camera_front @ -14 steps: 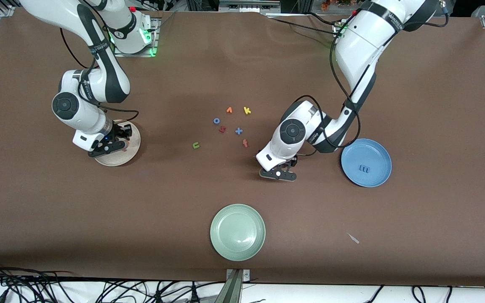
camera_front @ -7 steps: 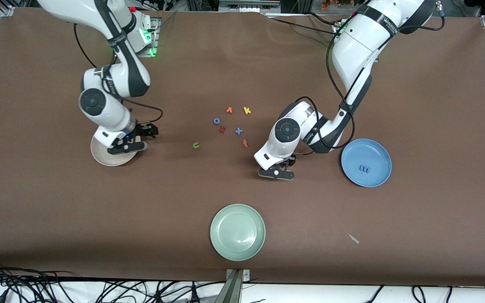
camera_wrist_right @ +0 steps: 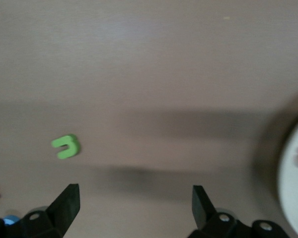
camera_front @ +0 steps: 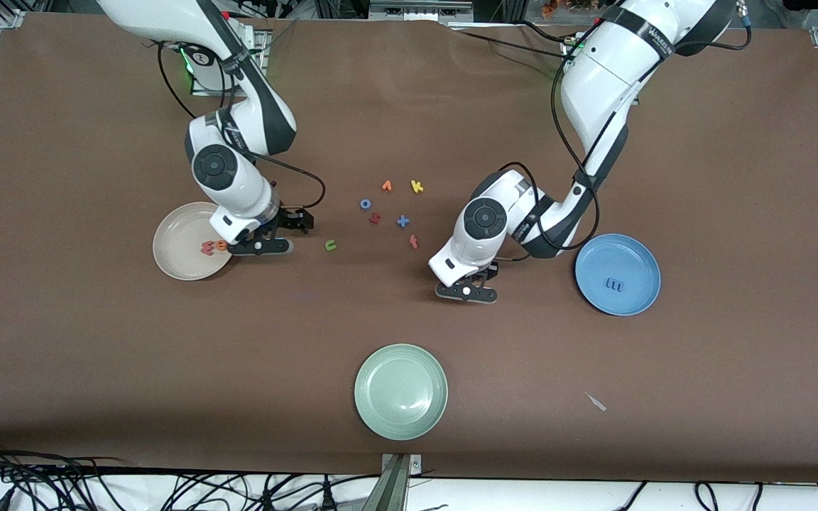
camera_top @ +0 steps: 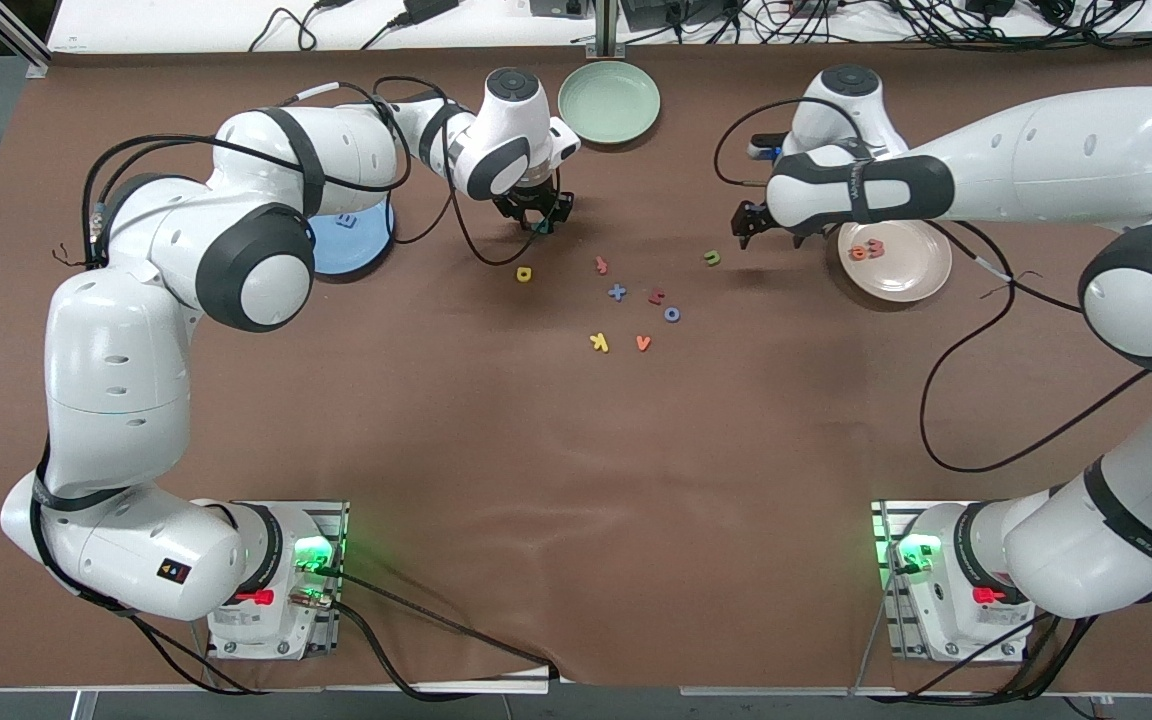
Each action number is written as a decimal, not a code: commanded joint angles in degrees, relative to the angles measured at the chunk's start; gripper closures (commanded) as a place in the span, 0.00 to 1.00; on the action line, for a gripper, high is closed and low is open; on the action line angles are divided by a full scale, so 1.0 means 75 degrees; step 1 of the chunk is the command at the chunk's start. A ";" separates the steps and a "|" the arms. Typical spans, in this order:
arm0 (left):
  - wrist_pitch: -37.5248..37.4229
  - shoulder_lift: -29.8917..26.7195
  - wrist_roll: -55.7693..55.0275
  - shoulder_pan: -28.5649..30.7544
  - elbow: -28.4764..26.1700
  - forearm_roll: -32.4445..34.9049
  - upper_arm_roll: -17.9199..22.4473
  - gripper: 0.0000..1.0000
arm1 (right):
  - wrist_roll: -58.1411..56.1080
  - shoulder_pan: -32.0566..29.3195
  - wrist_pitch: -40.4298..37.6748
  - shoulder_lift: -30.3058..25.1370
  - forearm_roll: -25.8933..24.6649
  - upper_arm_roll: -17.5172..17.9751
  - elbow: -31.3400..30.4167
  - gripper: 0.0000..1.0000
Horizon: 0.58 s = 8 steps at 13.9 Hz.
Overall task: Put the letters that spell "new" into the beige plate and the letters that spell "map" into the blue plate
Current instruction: 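Carry the teal b to the blue plate while the right gripper grasps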
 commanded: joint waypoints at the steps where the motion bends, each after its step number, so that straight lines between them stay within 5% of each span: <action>1: -0.0024 -0.0158 -0.0087 0.0042 -0.0202 0.0246 -0.0027 0.81 | 0.0123 0.0354 0.0008 0.0470 -0.0003 0.0074 0.0513 0.00; 8: -0.0561 -0.0649 -0.0075 0.0241 0.0021 0.0164 -0.0063 0.87 | -0.0110 0.0766 0.0089 0.1092 -0.0575 0.0074 0.1122 0.00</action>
